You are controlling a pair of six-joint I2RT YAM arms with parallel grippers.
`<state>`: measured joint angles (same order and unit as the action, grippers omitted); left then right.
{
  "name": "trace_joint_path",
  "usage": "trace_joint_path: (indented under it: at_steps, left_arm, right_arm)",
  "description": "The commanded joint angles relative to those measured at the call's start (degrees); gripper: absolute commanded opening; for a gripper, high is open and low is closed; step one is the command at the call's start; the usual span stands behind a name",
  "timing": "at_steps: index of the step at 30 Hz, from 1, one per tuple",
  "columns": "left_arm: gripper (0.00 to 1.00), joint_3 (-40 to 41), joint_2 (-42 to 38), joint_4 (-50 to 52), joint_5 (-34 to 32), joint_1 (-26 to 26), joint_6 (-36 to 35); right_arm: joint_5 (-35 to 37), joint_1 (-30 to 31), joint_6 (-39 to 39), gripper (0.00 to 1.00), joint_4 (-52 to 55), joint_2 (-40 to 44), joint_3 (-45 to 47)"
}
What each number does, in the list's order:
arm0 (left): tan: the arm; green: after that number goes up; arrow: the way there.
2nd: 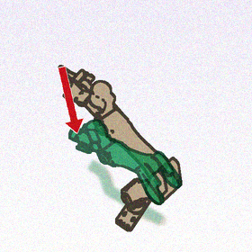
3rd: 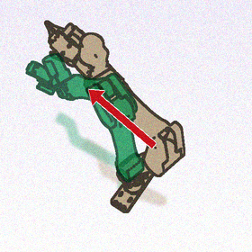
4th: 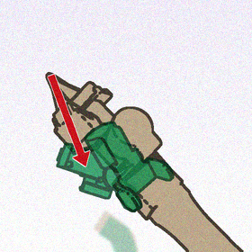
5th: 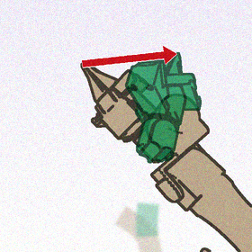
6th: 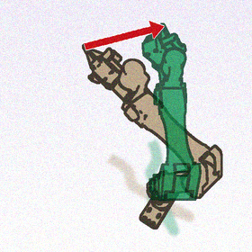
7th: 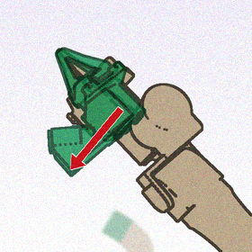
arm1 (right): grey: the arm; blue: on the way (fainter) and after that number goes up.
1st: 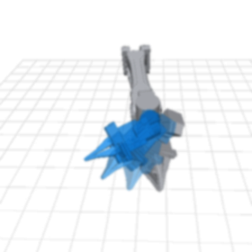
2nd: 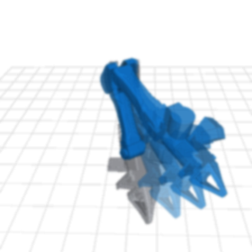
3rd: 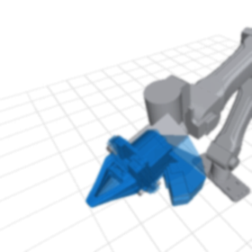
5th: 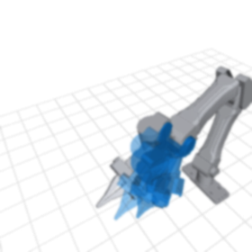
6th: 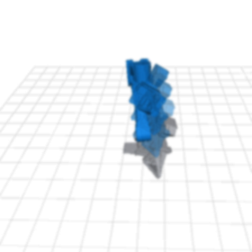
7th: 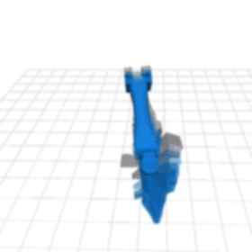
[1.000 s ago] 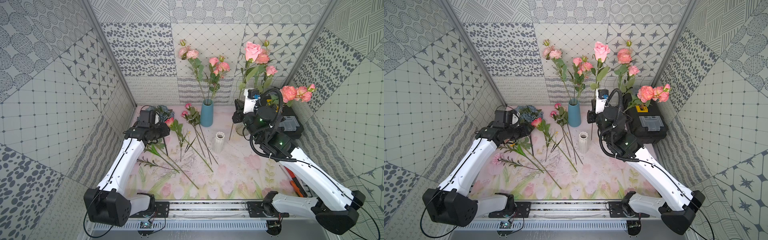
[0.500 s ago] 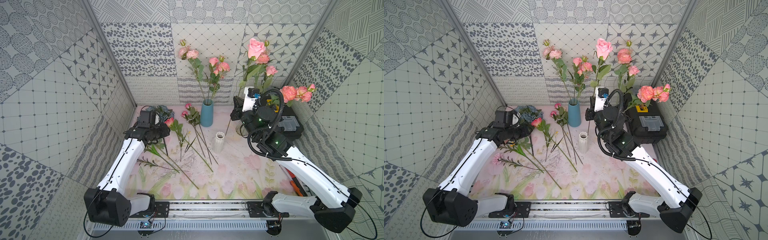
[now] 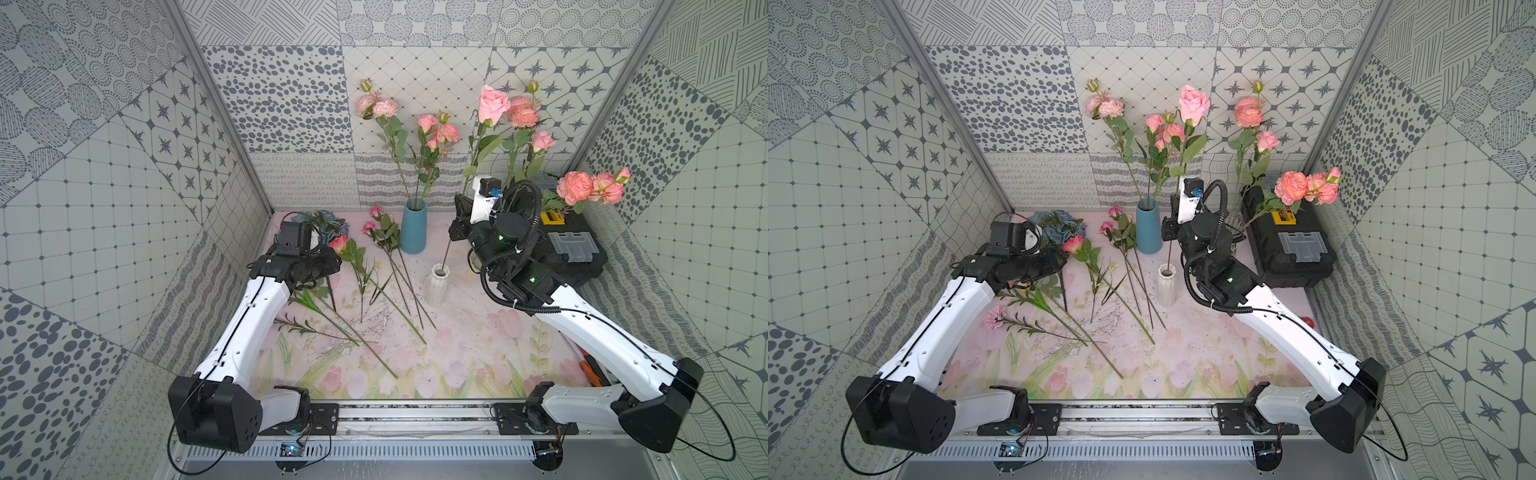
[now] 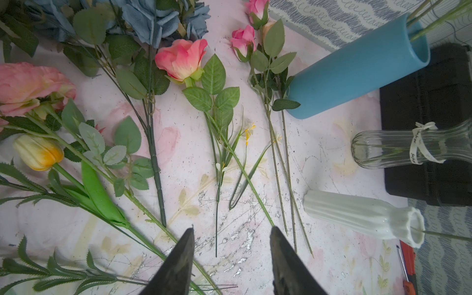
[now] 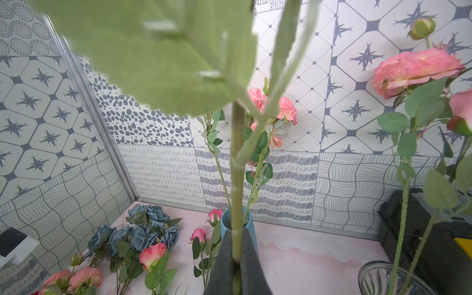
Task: Place the pink flowers into the vase
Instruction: Place the flower in the vase.
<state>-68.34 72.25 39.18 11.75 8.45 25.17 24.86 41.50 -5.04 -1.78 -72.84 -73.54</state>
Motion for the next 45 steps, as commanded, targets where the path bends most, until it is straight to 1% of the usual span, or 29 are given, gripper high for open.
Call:
trace_joint_path:
  at_steps: [1,8,18,24,35,40,45]
  left_arm:
    - [0.48,-0.04,-0.14,-1.39,0.95,-0.45,-0.13]
    - [0.48,-0.09,0.25,-1.45,1.31,-0.46,-0.11]
    - [0.48,-0.13,0.35,-1.82,1.61,-0.61,0.06]
    - [0.48,-0.13,0.36,-1.74,1.66,-0.62,-0.03]
    - [0.48,-0.14,0.51,-1.82,1.67,-0.61,-0.03]
    - [0.48,-0.05,0.61,-1.78,1.57,-0.63,0.04]
    - [0.48,0.02,0.42,-1.81,1.44,-0.61,0.06]
  right_arm:
    - [0.33,-0.19,-0.97,0.0,-4.65,-0.88,1.46]
    - [1.33,-0.3,-2.64,0.0,-6.7,-1.35,6.18]
    - [0.81,-0.4,-5.07,0.0,-13.63,-1.98,14.73]
    - [0.46,-0.36,-6.28,0.0,-15.02,-3.27,16.61]
    - [-0.23,-0.3,-8.18,0.03,-16.17,-4.07,20.12]
    - [-0.08,-0.31,-8.67,0.04,-15.95,-4.13,20.72]
    - [0.1,-0.28,-8.79,0.07,-15.5,-4.55,20.88]
